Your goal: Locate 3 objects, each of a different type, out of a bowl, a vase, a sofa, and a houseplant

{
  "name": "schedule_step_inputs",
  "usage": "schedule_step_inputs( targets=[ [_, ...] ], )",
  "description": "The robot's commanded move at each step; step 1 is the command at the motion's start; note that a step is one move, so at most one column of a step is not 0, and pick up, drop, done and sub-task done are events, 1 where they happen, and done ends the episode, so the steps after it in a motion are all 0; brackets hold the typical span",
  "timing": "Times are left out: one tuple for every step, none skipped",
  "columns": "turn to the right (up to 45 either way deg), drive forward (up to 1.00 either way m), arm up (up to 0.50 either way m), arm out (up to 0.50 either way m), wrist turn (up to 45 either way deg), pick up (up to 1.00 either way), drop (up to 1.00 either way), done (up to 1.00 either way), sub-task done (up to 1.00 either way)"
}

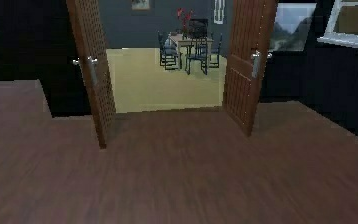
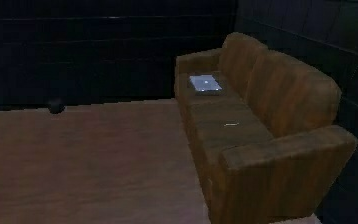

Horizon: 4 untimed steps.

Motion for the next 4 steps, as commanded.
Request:
schedule_step_inputs(
  targets=[
    [-3.0,0.00,0.00,0.00,0.0,0.00,0.00,0.00,0.00],
    [0.0,1.00,0.00,0.00,0.0,0.00,0.00,0.00,0.00],
    [0.0,1.00,0.00,0.00,0.0,0.00,0.00,0.00,0.00],
    [0.0,1.00,0.00,0.00,0.0,0.00,0.00,0.00,0.00]
  ],
)
